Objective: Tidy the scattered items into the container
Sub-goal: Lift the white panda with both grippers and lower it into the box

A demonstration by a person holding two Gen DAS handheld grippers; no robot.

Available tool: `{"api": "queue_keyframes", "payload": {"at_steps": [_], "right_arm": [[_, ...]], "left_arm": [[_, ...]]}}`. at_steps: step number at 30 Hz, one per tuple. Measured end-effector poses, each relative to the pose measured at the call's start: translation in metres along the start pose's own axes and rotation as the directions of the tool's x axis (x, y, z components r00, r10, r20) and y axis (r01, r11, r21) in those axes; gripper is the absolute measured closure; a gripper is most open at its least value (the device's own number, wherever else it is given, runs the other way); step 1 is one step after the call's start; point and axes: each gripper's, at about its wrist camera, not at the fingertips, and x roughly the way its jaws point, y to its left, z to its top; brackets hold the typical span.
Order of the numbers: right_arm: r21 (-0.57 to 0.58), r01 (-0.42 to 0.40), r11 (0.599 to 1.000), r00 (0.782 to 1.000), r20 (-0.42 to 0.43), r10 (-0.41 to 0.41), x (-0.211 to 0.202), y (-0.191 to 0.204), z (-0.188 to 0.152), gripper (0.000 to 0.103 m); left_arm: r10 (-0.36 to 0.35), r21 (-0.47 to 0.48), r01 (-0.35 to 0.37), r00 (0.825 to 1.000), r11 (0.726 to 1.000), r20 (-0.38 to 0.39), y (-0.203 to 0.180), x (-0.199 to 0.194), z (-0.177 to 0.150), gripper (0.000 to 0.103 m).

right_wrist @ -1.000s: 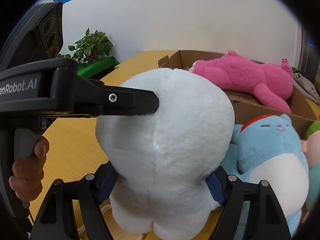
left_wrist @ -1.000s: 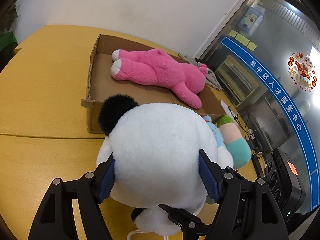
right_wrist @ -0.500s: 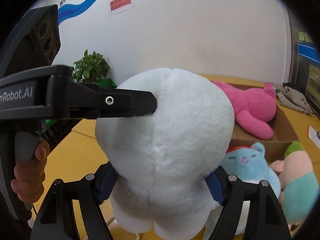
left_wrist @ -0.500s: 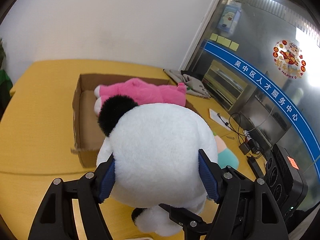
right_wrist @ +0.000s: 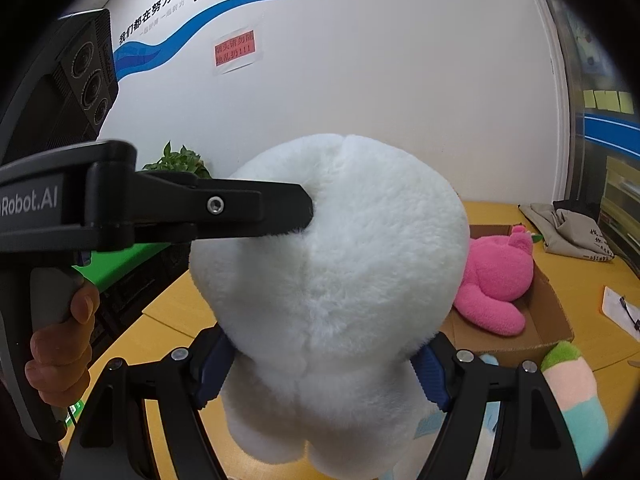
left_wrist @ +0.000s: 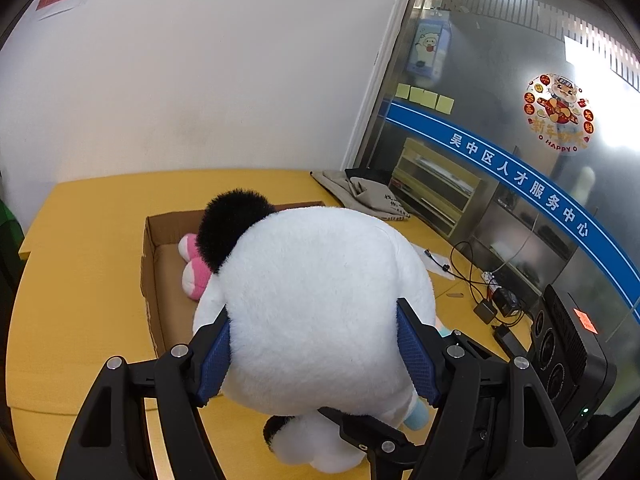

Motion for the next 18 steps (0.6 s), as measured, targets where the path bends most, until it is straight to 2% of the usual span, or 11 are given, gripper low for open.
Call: {"api": "queue_keyframes", "payload": {"at_steps": [5, 8, 12, 15, 18], "right_arm": [[0.008, -0.017, 1.000, 1.000, -0.003, 0.017, 0.023, -0.006, 0.020, 0.026], [0.032, -0.032, 0.999, 0.999, -0.009, 0.032, 0.051, -0.012, 0.035, 0.026], [0.071, -0.030, 0.997, 0.998, -0.058, 0.034, 0.107, -0.019, 0.041, 0.026], [0.107, -0.025, 0.994, 0.992, -0.124, 0.039, 0.154, -0.025, 0.032, 0.026], [0.138, -0.005, 0.990, 0.981, -0.191, 0.031, 0.197, -0.029, 0.014, 0.026]], "left_arm": [[0.032, 0.018, -0.033, 0.999, 0.999, 0.008, 0.014, 0.015, 0.021, 0.025], [0.047, 0.010, -0.047, 0.999, 0.999, -0.006, 0.035, 0.036, 0.036, 0.025], [0.067, -0.030, -0.070, 0.995, 0.997, -0.074, 0.073, 0.079, 0.047, 0.025], [0.062, -0.074, -0.073, 0.989, 0.995, -0.137, 0.102, 0.112, 0.041, 0.025], [0.054, -0.175, -0.092, 0.976, 0.980, -0.210, 0.138, 0.150, 0.027, 0.025]]}}
